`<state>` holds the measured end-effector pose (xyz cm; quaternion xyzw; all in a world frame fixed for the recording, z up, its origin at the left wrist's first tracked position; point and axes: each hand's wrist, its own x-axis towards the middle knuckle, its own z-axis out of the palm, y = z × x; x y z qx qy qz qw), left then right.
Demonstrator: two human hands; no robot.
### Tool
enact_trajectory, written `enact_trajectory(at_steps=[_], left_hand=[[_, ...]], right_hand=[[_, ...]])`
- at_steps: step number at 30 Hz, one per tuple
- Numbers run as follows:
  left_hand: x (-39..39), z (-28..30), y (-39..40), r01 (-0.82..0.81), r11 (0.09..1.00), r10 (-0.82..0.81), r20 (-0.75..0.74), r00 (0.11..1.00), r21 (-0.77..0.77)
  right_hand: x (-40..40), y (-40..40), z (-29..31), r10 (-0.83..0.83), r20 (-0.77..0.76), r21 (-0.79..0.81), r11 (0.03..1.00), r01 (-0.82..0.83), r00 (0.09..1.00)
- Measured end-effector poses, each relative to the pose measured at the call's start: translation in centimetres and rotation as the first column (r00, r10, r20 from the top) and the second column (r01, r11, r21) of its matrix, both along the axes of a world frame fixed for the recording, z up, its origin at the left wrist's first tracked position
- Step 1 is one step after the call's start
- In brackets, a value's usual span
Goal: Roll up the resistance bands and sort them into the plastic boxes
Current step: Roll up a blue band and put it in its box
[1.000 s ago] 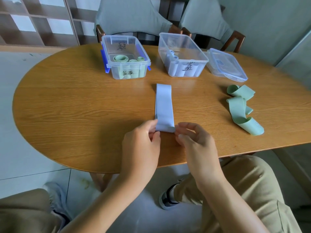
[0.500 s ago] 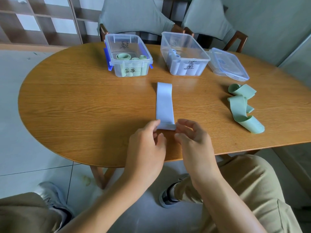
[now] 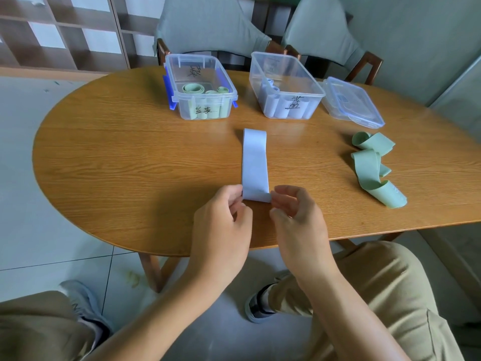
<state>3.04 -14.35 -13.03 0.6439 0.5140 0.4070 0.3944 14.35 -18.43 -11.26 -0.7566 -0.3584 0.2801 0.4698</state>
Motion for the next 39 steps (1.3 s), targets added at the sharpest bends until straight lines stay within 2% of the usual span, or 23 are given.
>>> enact_trajectory(at_steps=[6, 11, 16, 19, 23, 31, 35, 39], left_hand=[[0.2, 0.0, -0.1, 0.045, 0.996, -0.037, -0.101, 0.994, 0.072], [0.3, -0.2, 0.1, 0.007, 0.994, 0.006, -0.126, 0.992, 0.107], [0.5, 0.0, -0.4, 0.028, 0.986, -0.001, -0.165, 0.986, 0.162], [0.5, -0.3, -0.3, 0.029, 0.976, 0.018, -0.211, 0.977, 0.218], [0.3, -1.1, 0.3, 0.066, 0.951, 0.02, -0.27, 0.963, 0.303], [0.0, -1.7, 1.5, 0.066, 0.938, 0.019, -0.239, 0.971, 0.342], [0.1, -2.0, 1.7, 0.07, 0.93, 0.026, -0.256, 0.966, 0.361], [0.0, -2.0, 1.7, 0.069, 0.915, 0.064, -0.313, 0.948, 0.397]], right_hand=[[0.3, 0.1, 0.3, -0.018, -0.083, 0.029, 0.999, 0.021, 0.996], [0.9, 0.0, 0.1, -0.025, -0.113, 0.028, 0.999, 0.028, 0.993], [0.8, 0.1, -0.3, 0.038, 0.102, 0.006, 0.999, -0.038, 0.994], [0.9, 0.2, -0.2, 0.065, 0.174, -0.009, 0.998, -0.064, 0.983], [1.0, 0.0, -0.5, 0.08, 0.221, -0.009, 0.997, -0.079, 0.972], [1.0, -0.4, -1.2, 0.071, 0.304, 0.03, 0.996, -0.084, 0.95], [0.7, -0.9, -1.9, 0.089, 0.394, 0.046, 0.992, -0.117, 0.915], [0.1, -1.2, -2.7, 0.077, 0.571, 0.124, 0.976, -0.179, 0.817]])
